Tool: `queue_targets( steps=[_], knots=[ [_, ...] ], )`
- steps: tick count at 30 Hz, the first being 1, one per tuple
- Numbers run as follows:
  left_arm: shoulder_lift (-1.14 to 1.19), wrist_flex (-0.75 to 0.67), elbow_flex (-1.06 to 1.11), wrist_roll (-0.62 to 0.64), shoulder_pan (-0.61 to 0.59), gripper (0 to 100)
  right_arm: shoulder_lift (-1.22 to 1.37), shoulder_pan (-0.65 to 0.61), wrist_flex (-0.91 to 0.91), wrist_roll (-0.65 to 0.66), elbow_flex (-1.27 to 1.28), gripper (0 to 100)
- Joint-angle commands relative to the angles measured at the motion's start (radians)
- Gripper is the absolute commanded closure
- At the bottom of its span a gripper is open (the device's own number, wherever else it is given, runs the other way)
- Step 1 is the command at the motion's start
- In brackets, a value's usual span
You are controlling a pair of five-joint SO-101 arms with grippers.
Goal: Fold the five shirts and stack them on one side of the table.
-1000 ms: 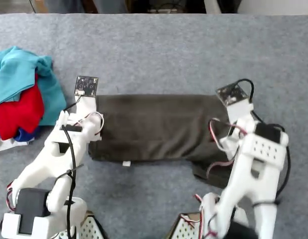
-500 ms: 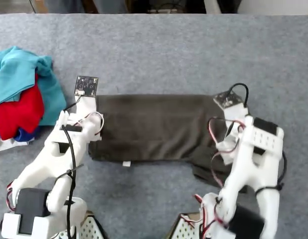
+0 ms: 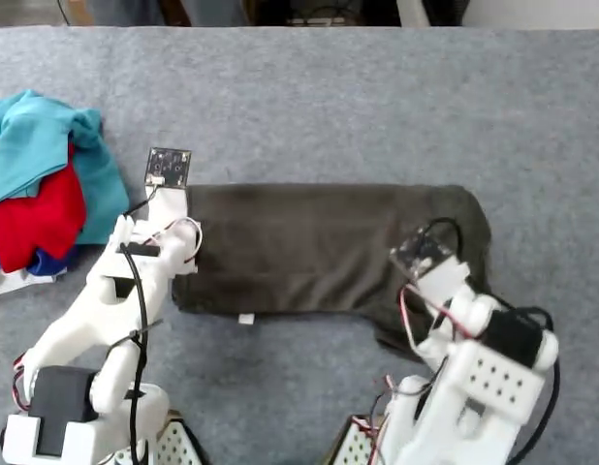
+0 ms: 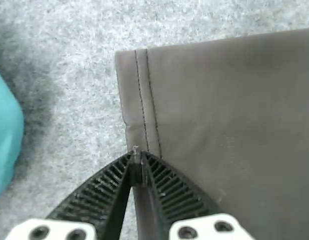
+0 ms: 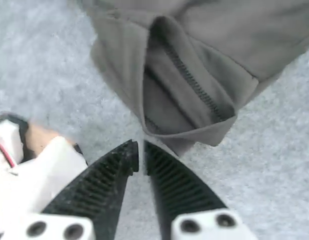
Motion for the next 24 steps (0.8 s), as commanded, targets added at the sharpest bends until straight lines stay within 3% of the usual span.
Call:
queue_targets(
  steps=[1,4,10,15,24],
  knots=[
    [-0.008,-0.015,-0.008,-0.005,-0.010,97,-0.061,0.025,0.044,0.043,-0.039,80.5],
    [-0.008,-0.015,-0.008,-0.005,-0.010,97,-0.059,0.025,0.072,0.074,-0.077,73.0],
    [-0.008,-0.015,-0.008,-0.005,-0.010,97,0.027,0.031,0.123,0.140,-0.183,76.6],
    [-0.008,-0.015,-0.010,-0.005,-0.010,97,0.272,0.021,-0.057,-0.121,-0.257,99.2],
    [-0.008,-0.015,-0.008,-0.005,-0.010,97,0.750,-0.160,-0.443,-0.304,-0.242,98.5]
  ],
)
